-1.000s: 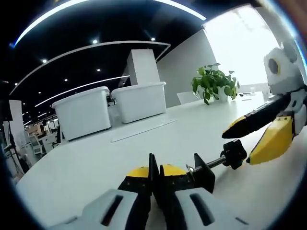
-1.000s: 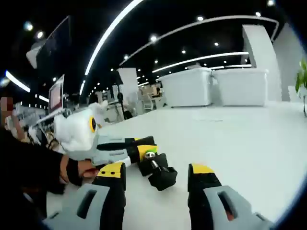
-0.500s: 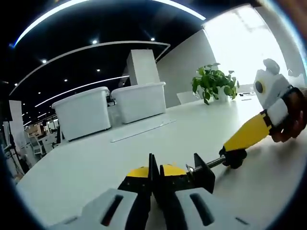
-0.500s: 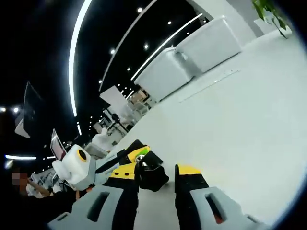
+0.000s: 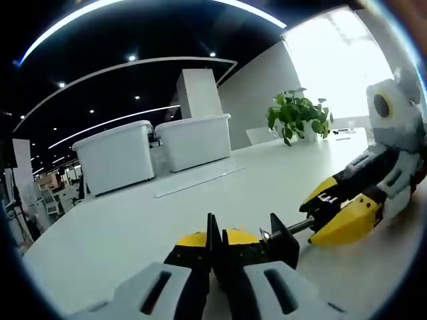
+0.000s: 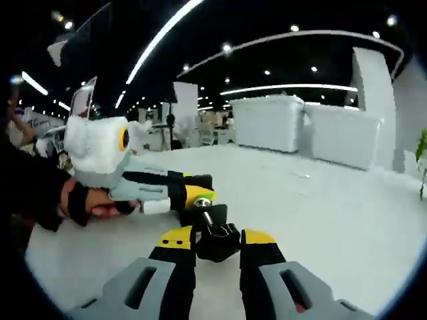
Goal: Clamp the fixed fixture on the desktop, loosen the retaining clip, secure it to the edge of the desk, and tighten the retaining clip.
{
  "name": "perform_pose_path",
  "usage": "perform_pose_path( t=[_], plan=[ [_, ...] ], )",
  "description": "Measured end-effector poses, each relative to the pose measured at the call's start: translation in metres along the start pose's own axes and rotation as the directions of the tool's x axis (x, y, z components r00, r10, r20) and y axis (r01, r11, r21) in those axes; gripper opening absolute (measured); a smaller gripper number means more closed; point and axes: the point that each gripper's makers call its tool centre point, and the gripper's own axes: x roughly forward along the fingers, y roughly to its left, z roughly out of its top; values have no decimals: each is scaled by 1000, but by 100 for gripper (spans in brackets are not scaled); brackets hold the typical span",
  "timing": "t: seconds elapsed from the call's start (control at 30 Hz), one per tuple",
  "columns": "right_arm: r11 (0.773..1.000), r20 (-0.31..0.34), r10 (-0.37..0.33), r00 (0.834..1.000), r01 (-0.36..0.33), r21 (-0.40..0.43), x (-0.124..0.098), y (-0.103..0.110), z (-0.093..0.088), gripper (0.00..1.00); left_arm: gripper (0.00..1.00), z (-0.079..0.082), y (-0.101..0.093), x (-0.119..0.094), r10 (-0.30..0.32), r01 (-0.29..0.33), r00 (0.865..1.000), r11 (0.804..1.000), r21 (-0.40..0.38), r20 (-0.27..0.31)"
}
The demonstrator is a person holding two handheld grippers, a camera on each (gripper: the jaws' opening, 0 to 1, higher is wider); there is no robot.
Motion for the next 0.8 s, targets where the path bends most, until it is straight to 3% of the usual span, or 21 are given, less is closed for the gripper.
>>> perform_pose_path(
  t=[0.07, 0.17, 0.37, 0.43, 0.5, 0.53, 0.57, 0.63, 0.67, 0.73, 0.77, 0.8],
  plan=[
    [987, 8, -26, 1000, 27, -159, 0, 3, 2, 22, 6, 0, 0, 0, -1, 1, 1000, 1000, -1, 0],
    [939, 35, -62, 997, 70, -338, -11, 12, 10, 23, 6, 0, 0, 0, -1, 1, 1000, 1000, -2, 0],
    [907, 63, -75, 995, 94, -410, -17, 12, 12, 24, 6, 0, 0, 0, 0, 0, 1000, 1000, -4, 0],
    [930, 49, -47, 998, 61, -364, -18, 12, 12, 25, 6, 0, -1, 0, 0, 0, 1000, 1000, -4, 0],
    [968, 18, -12, 1000, 16, -251, -21, 12, 11, 26, 6, 0, -1, 0, -1, 1, 1000, 1000, -5, -1],
    [989, 19, -11, 1000, 13, -148, -24, 10, 14, 28, 6, 0, 0, 0, 0, 0, 1000, 1000, -5, 0],
    [1000, 38, -2, 999, 2, 16, -28, 7, 21, 33, 6, 0, 0, 0, 0, 0, 1000, 1000, -5, 0],
    [972, 44, 2, 999, -13, 236, -31, 0, 25, 43, 6, 0, 0, 0, 0, 0, 1000, 1000, -6, 0],
    [945, 48, 16, 999, -31, 326, -32, 0, 26, 45, 6, 0, 0, 1, 0, 0, 1000, 1000, -6, 0],
    [867, 44, 51, 998, -66, 495, -31, 3, 25, 44, 6, 0, 0, 0, 0, 0, 1000, 1000, -7, 0],
    [835, 25, 59, 998, -63, 547, -29, 4, 21, 44, 6, 0, 0, 0, 0, 0, 1000, 1000, -7, 0],
    [830, 20, 64, 998, -64, 553, -26, 3, 18, 43, 6, 0, 0, 0, 0, 0, 1000, 1000, -8, 0]
  ],
)
